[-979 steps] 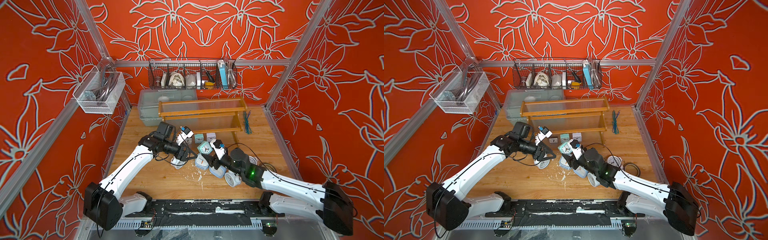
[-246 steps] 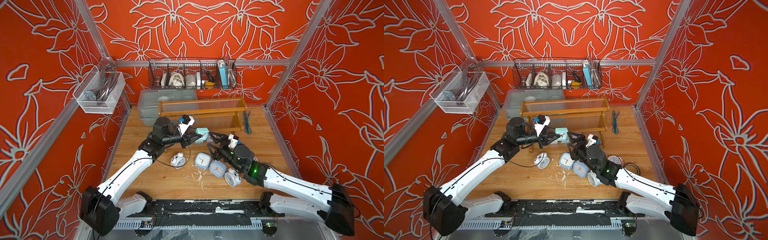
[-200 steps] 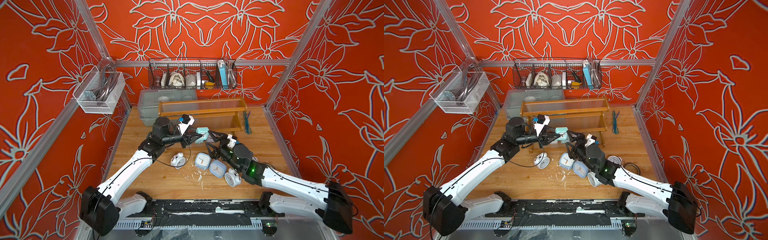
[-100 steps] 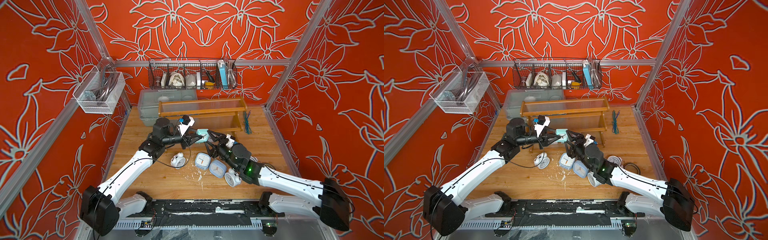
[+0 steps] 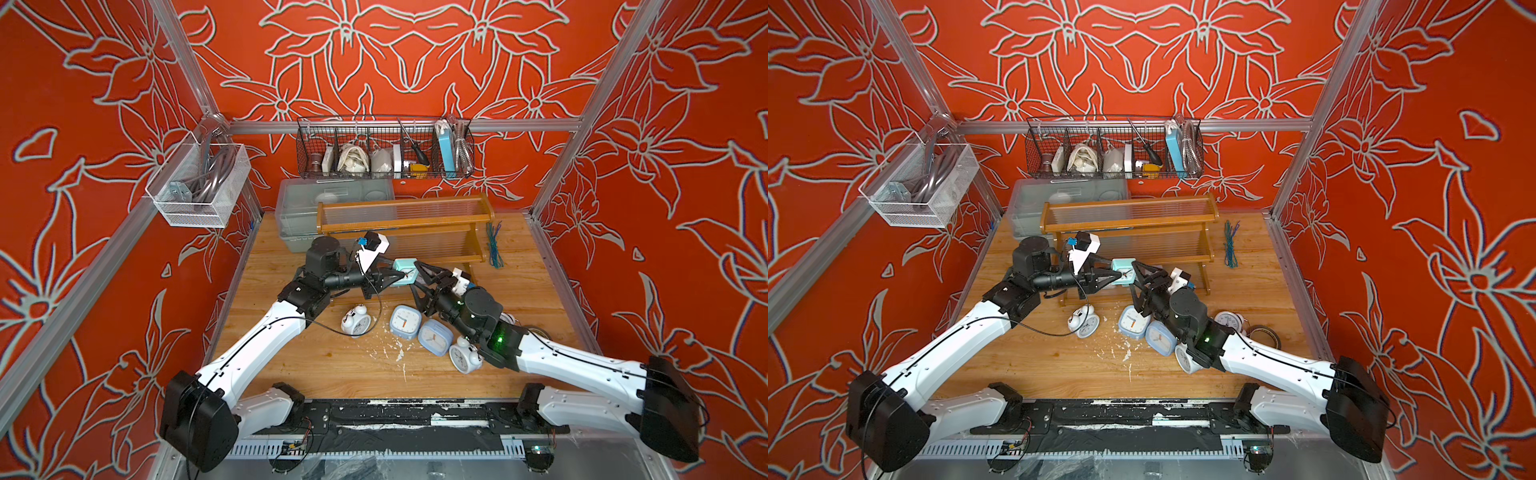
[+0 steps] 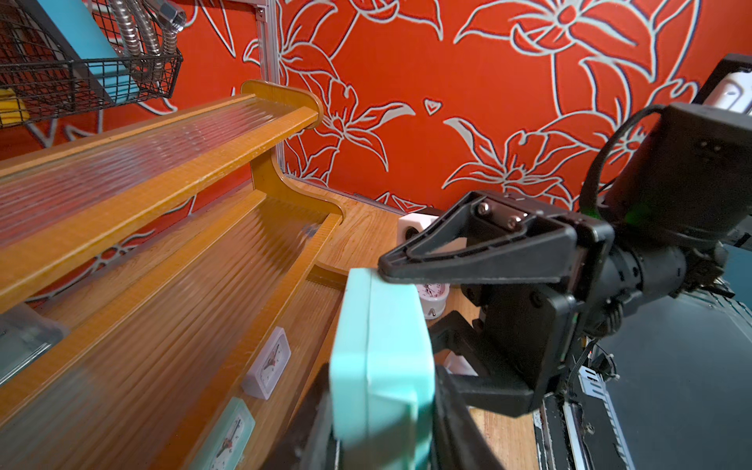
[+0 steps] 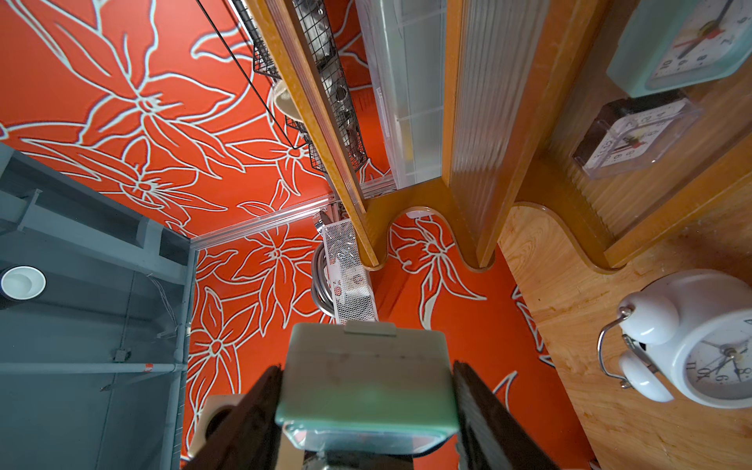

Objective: Place the alarm clocks on the shelf by style
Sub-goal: Pick up the alarm from the center of the board, then place the alarm on the shelf.

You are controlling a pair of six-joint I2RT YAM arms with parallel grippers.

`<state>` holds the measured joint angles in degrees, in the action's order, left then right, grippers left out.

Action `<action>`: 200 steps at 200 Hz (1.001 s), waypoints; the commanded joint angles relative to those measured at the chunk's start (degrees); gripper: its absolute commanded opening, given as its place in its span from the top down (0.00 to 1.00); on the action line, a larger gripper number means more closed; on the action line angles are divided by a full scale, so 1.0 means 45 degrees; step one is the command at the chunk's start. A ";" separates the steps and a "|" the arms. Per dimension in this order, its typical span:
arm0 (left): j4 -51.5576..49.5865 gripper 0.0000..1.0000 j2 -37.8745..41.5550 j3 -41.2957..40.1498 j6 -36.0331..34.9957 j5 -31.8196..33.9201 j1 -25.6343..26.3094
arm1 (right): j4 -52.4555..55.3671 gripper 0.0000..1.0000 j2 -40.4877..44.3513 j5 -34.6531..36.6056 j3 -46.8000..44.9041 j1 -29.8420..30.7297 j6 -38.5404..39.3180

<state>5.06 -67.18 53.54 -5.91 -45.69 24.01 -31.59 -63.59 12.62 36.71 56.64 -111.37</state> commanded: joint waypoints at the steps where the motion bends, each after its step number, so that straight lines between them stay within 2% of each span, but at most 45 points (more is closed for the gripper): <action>1: 0.0458 0.83 0.0182 -0.0064 0.0161 -0.0354 0.0013 | 0.0025 0.40 0.0297 0.0287 -0.0342 -0.0063 0.0458; 29: 0.0322 0.63 0.0238 -0.0088 0.0162 -0.0322 0.0018 | 0.0761 0.45 0.0818 0.0340 -0.0527 -0.0255 0.0873; 59: -0.0381 0.42 0.0462 -0.0029 -0.0172 -0.0258 0.0016 | 0.2298 0.45 0.1552 -0.0089 -0.0602 -0.0958 0.1955; 76: -0.1218 0.36 0.0604 0.0081 -0.0733 -0.0077 0.0006 | 0.3479 0.45 0.1823 -0.0412 -0.0634 -0.1464 0.2562; 91: -0.2066 0.34 0.0773 0.0133 -0.1242 0.0089 0.0016 | 0.4524 0.45 0.1949 -0.0751 -0.0610 -0.2016 0.3510; 115: -0.3799 0.33 0.0939 0.0449 -0.1571 0.0145 -0.0003 | 0.6325 0.46 0.1907 -0.1239 -0.0205 -0.2806 0.6088; 151: -0.6270 0.32 0.0997 0.0938 -0.1889 -0.0256 -0.0003 | 0.7562 0.46 0.1814 -0.0500 0.0257 -0.3153 1.0480; 182: -0.6924 0.31 0.0988 0.0814 -0.1724 -0.0294 -0.0003 | 0.8013 0.46 0.1443 0.0183 0.0622 -0.3358 1.3875; 200: -0.6853 0.31 0.0983 0.0505 -0.1704 -0.0335 -0.0003 | 0.7477 0.46 0.1224 0.0290 0.0514 -0.3445 1.5692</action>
<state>-22.74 -63.83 56.55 -13.06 -45.80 24.10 1.96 -57.08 11.14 37.56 41.87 -57.49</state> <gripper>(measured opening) 0.685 0.641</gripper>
